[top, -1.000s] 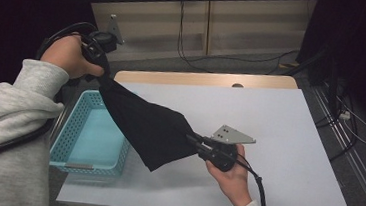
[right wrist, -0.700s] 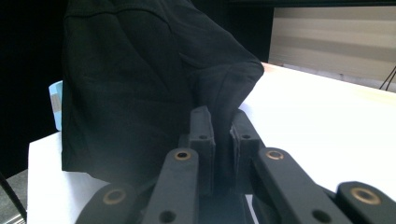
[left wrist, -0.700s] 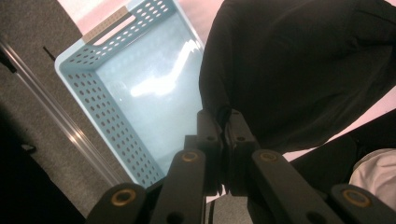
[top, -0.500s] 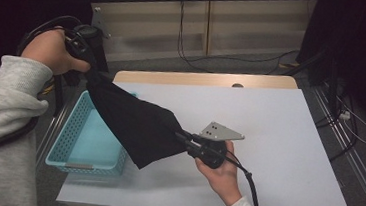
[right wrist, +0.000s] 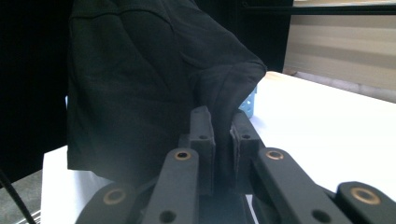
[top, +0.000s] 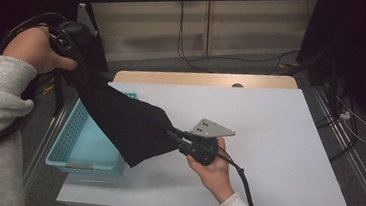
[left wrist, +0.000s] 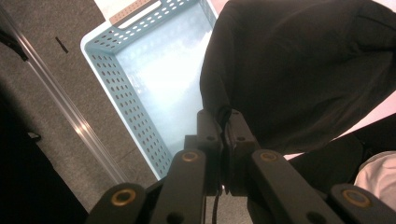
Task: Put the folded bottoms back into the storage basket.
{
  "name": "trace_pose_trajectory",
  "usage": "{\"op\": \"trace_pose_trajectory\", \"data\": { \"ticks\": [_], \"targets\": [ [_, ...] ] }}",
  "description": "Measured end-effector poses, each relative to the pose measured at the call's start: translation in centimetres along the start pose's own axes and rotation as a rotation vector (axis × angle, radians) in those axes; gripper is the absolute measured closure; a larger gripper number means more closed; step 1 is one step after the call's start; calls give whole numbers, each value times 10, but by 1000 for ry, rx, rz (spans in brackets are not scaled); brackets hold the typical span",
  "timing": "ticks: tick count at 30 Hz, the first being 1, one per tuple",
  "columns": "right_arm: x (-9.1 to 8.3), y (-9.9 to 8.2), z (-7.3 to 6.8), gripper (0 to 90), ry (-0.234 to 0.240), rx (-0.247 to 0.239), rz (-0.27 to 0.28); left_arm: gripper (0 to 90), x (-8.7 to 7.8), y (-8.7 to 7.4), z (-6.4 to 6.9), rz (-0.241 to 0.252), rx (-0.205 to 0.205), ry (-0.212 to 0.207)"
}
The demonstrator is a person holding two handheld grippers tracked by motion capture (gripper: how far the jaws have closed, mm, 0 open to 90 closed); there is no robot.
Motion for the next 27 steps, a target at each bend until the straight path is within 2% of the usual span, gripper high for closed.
{"op": "trace_pose_trajectory", "data": {
  "ticks": [11,19,24,27],
  "targets": [
    [15,8,-10,826,33,-8,10,869,-3,-13,-17,-1,-33,11],
    [34,7,-20,826,45,-11,-4,869,15,-20,-41,-15,-77,16],
    [44,6,-29,826,57,-10,-9,869,26,-21,-55,-19,-114,36],
    [50,6,-36,826,67,-15,-15,869,29,-22,-60,-25,-118,46]
  ]
}}
Point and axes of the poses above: each handheld gripper's, and its own axes: x roughly forward along the jaws, y roughly out of its top, z roughly to its right, the point moved 4 cm from there along x, roughly forward along the jaws, and after that the axes turned 7 degrees about -z, right-handed, at the moved point
